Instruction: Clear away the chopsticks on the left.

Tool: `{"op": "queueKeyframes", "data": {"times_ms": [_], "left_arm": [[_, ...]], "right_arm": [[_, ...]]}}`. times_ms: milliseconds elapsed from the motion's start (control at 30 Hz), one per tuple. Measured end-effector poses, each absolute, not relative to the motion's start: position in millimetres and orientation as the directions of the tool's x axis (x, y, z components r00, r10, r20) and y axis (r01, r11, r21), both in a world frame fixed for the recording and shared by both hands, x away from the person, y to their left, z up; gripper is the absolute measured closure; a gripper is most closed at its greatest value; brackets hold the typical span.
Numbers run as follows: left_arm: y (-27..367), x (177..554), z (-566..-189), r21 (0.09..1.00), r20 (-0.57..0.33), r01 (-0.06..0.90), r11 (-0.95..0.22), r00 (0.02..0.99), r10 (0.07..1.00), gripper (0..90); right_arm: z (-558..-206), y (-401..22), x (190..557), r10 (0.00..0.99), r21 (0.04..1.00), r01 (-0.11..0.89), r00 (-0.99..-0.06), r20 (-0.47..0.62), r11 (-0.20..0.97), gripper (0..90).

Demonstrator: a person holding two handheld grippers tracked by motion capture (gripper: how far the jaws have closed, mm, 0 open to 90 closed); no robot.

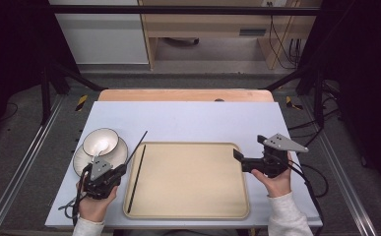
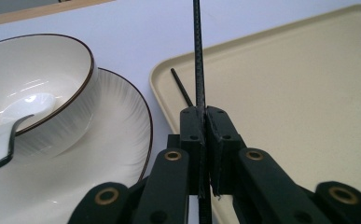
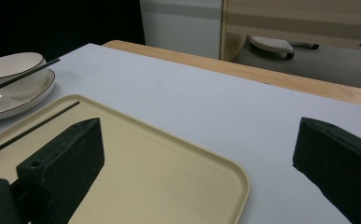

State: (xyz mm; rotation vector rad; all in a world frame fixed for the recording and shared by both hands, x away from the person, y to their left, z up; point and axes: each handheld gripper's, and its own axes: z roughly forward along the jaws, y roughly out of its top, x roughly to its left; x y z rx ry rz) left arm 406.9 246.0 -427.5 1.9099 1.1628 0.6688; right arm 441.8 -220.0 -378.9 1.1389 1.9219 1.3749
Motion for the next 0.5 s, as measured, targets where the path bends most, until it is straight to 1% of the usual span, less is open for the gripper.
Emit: {"op": "queueKeyframes", "data": {"times_ms": [133, 267, 500], "left_arm": [[239, 405, -428, 0.840, 0.015, 0.484, -0.243, 0.428, 0.904, 85.6], [235, 403, -427, 0.846, 0.015, 0.479, -0.234, 0.417, 0.909, 85.6], [231, 397, -425, 0.869, -0.007, 0.459, -0.186, 0.386, 0.923, 85.6]], "right_arm": [[-379, -220, 442, 0.853, 0.933, 0.333, -0.518, 0.062, 0.134, 2.2], [-378, -220, 441, 0.854, 0.933, 0.336, -0.516, 0.065, 0.131, 2.3], [-379, -220, 442, 0.855, 0.933, 0.335, -0.515, 0.062, 0.134, 2.2]]}}
